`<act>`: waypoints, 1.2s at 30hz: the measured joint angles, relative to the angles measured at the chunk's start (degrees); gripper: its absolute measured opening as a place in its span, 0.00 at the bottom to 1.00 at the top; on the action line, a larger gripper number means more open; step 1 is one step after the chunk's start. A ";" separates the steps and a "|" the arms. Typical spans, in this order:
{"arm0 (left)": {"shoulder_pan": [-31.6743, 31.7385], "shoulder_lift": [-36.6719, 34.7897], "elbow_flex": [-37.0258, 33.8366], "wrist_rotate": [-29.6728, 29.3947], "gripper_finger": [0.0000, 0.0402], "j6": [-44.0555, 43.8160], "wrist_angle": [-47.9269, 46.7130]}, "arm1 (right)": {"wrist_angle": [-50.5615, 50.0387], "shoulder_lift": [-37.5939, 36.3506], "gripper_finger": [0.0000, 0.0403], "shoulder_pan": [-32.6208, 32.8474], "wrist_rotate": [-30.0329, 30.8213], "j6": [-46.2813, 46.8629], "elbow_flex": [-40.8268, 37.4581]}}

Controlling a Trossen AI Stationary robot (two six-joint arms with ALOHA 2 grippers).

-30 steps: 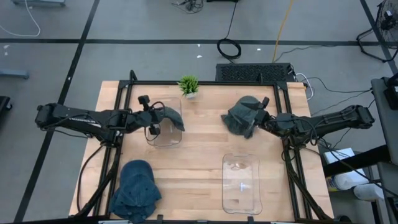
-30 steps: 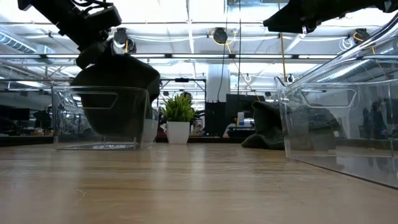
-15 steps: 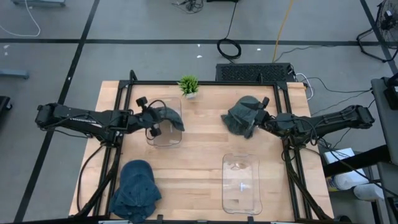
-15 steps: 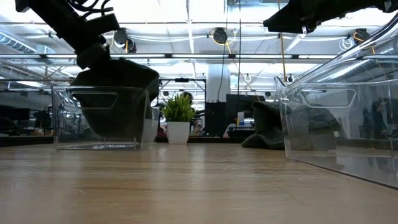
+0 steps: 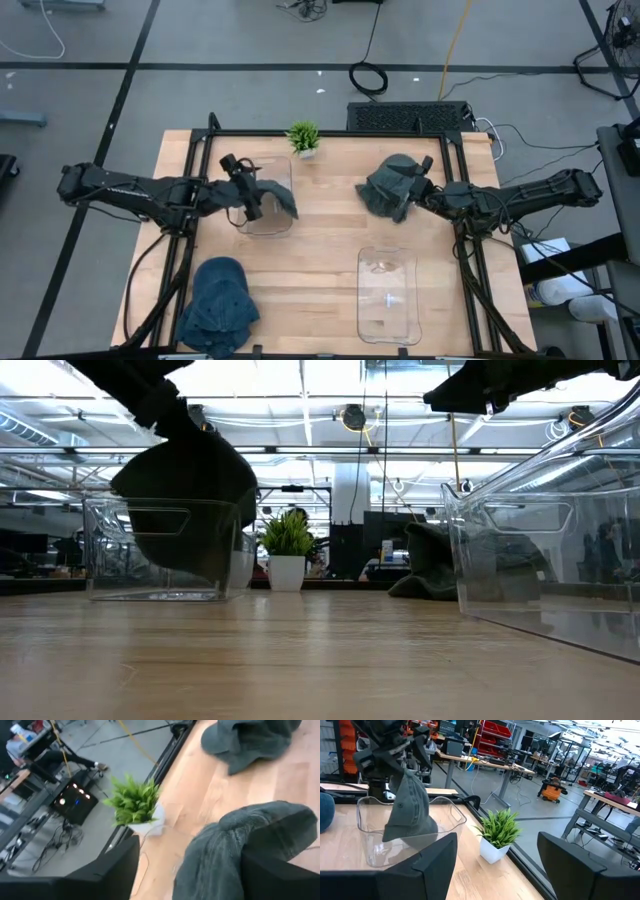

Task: Pick & Place hat
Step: Put the black cap into the top transparent bin

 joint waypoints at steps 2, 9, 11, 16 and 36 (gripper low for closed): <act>-0.35 0.00 0.00 -1.20 0.74 0.73 -0.93 | -0.01 0.00 0.65 0.00 0.00 0.01 0.00; -0.39 -0.17 0.00 -1.65 0.79 0.80 -2.86 | -0.60 0.02 0.65 -0.02 0.00 0.44 0.00; -0.38 -0.43 0.00 -2.92 0.78 1.78 -3.44 | -0.66 0.02 0.65 -0.02 0.00 0.44 0.00; 0.42 -0.10 0.04 -3.97 0.74 -2.23 -12.37 | -0.66 0.02 0.65 0.00 0.00 0.44 0.00; 0.40 -9.38 0.96 15.18 0.61 -22.86 -17.30 | -1.07 0.02 0.65 -0.01 0.00 0.50 0.00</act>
